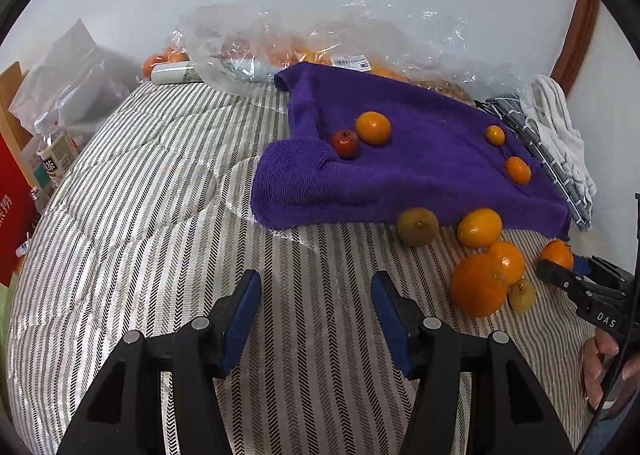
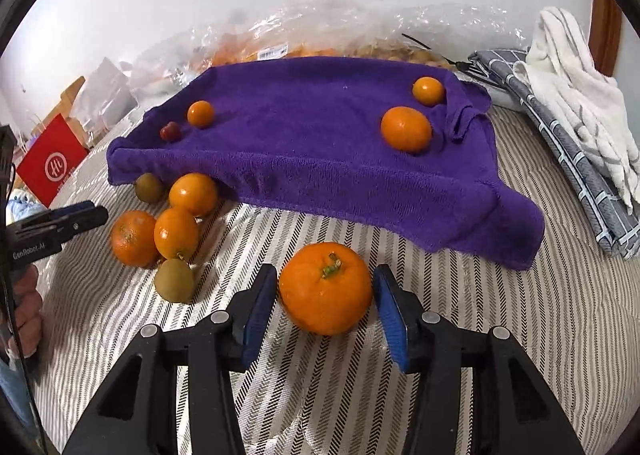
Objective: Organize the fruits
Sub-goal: 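Close the right gripper on the leafy tangerine on the bedspread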
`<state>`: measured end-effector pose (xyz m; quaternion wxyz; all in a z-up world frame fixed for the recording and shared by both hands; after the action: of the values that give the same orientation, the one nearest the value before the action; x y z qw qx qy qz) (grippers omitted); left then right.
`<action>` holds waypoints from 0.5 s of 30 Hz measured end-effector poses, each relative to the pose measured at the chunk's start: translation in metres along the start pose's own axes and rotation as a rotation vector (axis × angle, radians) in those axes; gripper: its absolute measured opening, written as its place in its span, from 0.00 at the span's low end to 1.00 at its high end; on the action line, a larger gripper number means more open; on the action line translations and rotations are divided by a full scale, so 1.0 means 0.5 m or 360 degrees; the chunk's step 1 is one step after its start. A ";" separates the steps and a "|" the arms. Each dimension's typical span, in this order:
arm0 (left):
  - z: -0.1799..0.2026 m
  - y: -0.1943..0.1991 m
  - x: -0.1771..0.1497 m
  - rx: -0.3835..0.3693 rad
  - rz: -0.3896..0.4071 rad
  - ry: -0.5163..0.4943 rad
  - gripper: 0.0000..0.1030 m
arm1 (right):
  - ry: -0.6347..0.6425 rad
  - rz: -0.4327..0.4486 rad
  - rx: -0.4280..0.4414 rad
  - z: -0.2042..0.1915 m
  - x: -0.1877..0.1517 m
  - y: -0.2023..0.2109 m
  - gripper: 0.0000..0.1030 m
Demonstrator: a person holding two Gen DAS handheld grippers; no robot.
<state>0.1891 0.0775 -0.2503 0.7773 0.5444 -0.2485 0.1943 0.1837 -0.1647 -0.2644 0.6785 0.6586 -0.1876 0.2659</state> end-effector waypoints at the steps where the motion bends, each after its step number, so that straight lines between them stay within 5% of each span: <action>1: 0.001 0.000 0.000 0.0004 -0.0001 -0.0003 0.53 | 0.0000 -0.0001 -0.0003 0.000 -0.001 0.001 0.48; 15: 0.008 -0.010 -0.003 0.0065 -0.0036 -0.0075 0.59 | 0.0029 0.0004 -0.0011 0.005 -0.005 0.007 0.41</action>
<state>0.1901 0.0721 -0.2535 0.7621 0.5674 -0.2565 0.1776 0.1797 -0.1674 -0.2629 0.6821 0.6535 -0.1832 0.2722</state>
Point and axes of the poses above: each gripper's, at about its wrist camera, not at the fingertips, and y roughly against the way its jaws point, z to its right, x to its top, the point moved 9 cm from there along -y, roughly the way its jaws point, and after that the axes turned 11 degrees about -x, right-handed, at the moved point
